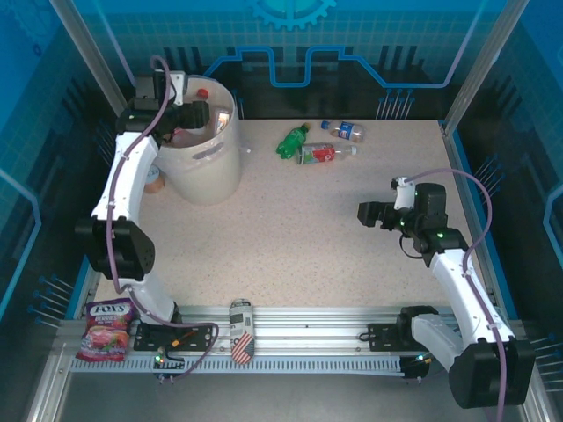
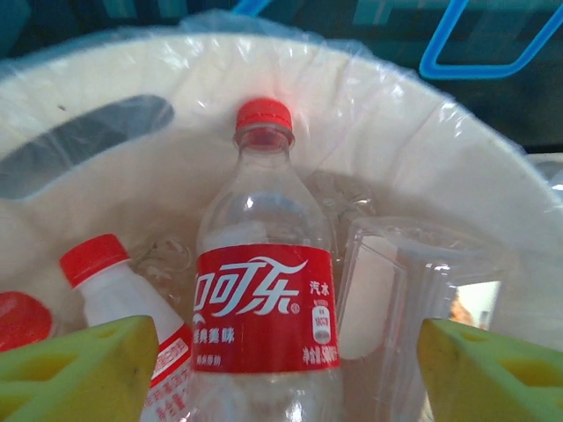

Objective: Put the plastic bottles in the bin

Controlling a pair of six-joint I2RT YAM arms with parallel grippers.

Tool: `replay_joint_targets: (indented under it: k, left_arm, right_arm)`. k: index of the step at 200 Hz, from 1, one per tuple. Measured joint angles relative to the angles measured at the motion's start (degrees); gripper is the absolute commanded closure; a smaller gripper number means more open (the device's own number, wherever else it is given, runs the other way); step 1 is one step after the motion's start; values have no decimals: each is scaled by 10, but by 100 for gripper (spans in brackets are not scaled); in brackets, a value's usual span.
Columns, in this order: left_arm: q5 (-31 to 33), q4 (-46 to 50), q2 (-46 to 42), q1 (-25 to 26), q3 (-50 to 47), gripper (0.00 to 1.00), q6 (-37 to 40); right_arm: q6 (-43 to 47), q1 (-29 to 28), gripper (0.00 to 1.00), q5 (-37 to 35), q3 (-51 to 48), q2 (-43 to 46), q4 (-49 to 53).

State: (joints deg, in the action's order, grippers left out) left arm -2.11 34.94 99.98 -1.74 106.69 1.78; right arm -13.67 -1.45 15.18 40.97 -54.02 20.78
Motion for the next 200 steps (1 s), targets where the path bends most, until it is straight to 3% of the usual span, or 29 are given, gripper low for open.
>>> replay_joint_targets:
  k: [46,112,148,200]
  left_arm:
    - [40,23,-63,47,42,11,-15]
    - [113,84,-64,257,145,11,36]
    - [113,112,12,314,207,11,55]
    - [80,123,190,327,256,10,58]
  right_arm:
    - [11,0,2,-15,28,0,19]
    - [13,0,2,-19,30,0,28]
    - [13,0,2,-19,30,3,28]
    - [12,0,2,-18,30,25,42]
